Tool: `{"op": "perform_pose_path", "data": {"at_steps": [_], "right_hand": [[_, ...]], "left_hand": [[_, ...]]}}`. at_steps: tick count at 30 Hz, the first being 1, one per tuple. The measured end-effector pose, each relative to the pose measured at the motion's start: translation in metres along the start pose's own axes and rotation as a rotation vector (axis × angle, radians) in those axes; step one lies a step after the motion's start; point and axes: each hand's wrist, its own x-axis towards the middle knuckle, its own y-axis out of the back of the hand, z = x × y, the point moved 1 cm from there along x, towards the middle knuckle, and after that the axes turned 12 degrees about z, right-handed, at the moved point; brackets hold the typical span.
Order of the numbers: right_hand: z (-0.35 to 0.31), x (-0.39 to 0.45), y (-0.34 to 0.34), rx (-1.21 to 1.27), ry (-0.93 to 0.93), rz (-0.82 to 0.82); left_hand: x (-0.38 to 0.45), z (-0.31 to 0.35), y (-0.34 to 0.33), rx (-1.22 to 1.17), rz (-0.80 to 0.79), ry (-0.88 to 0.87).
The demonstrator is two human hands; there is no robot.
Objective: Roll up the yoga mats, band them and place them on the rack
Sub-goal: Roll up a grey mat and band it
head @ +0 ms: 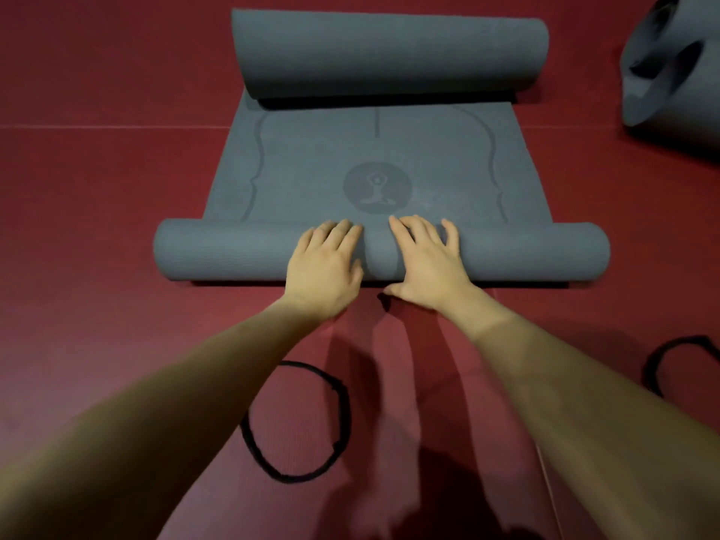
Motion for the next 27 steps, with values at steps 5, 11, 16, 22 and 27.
{"op": "perform_pose_path", "data": {"at_steps": [5, 11, 16, 22, 27], "right_hand": [[-0.008, 0.017, -0.002, -0.091, 0.003, 0.046], [-0.002, 0.011, -0.018, -0.127, 0.032, 0.083], [0.006, 0.045, -0.013, -0.138, 0.037, -0.009], [0.011, 0.08, -0.011, -0.166, 0.02, -0.136], [0.008, 0.08, -0.007, -0.198, 0.033, -0.148]], "left_hand": [[0.043, -0.013, 0.001, -0.014, -0.339, 0.057], [0.074, -0.01, 0.003, 0.046, -0.461, -0.101], [0.078, -0.012, -0.023, 0.276, -0.477, -0.145], [0.108, -0.016, -0.031, 0.308, -0.519, -0.132], [0.111, -0.016, -0.025, 0.291, -0.507, -0.137]]}}
